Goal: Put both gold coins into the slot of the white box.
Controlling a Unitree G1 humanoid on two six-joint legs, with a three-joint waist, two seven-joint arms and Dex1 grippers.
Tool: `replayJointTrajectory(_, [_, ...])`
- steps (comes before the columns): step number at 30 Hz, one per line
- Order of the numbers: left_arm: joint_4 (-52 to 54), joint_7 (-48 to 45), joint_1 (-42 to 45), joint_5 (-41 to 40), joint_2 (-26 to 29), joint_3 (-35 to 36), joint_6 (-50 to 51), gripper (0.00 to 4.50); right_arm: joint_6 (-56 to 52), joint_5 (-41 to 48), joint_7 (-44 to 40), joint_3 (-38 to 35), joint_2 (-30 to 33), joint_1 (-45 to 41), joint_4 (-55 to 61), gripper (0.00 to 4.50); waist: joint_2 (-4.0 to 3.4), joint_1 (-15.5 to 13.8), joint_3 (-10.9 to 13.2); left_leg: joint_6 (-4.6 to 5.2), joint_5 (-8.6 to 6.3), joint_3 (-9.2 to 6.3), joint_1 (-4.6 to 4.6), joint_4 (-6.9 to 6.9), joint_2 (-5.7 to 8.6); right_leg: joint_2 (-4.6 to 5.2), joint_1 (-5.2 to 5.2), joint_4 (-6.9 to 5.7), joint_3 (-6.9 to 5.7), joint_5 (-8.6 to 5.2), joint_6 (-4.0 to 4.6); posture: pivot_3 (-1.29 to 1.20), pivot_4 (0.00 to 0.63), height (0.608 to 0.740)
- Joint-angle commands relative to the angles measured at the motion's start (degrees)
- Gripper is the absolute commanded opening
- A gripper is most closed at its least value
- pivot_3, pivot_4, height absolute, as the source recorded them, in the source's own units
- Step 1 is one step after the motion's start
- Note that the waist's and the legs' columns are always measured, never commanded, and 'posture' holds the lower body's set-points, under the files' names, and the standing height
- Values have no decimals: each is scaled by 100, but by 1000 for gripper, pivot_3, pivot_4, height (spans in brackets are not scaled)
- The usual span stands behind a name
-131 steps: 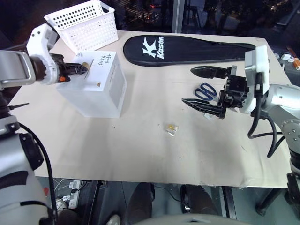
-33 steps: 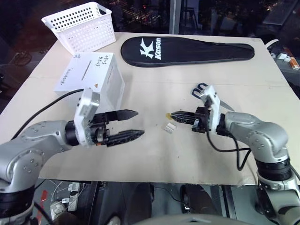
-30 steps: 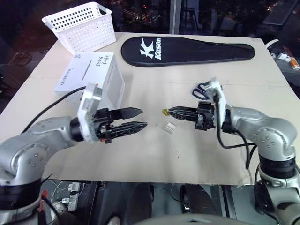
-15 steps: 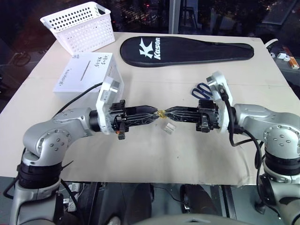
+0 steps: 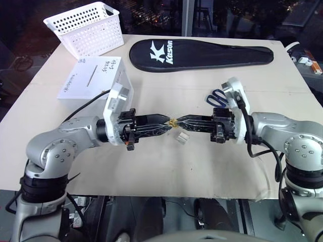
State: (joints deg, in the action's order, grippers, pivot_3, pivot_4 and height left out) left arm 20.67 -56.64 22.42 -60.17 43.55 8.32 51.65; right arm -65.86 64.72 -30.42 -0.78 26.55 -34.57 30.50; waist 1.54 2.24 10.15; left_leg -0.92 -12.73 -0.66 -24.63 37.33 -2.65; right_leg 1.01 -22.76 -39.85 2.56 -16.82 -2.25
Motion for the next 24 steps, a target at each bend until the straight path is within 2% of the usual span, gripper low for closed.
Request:
replayJointTrajectory(1, [88, -61, 99, -8, -18, 16, -89, 1669, 147, 116, 2, -22, 21, -113, 130, 0, 0, 0, 0, 0, 0, 0, 0, 0, 0, 0, 0, 0, 0, 0, 0, 0, 150, 740])
replayJointTrajectory(6, [97, -78, 94, 12, -56, 5, -91, 1669, 168, 104, 17, 34, -22, -133, 114, 0, 0, 1, 0, 0, 0, 0, 0, 0, 0, 0, 0, 0, 0, 0, 0, 0, 150, 740])
replayJointTrajectory(11, [108, -100, 79, 24, -98, -8, -100, 140, 211, 115, 53, 116, -60, -139, 115, 0, 0, -1, 0, 0, 0, 0, 0, 0, 0, 0, 0, 0, 0, 0, 0, 0, 150, 740])
replayJointTrajectory(24, [166, -102, 41, -40, -155, 63, -89, 140, 306, -32, 61, 278, -102, -40, 149, 0, 0, -1, 0, 0, 0, -1, -1, 0, 0, 0, 0, 1, -1, 0, 0, 0, 150, 740])
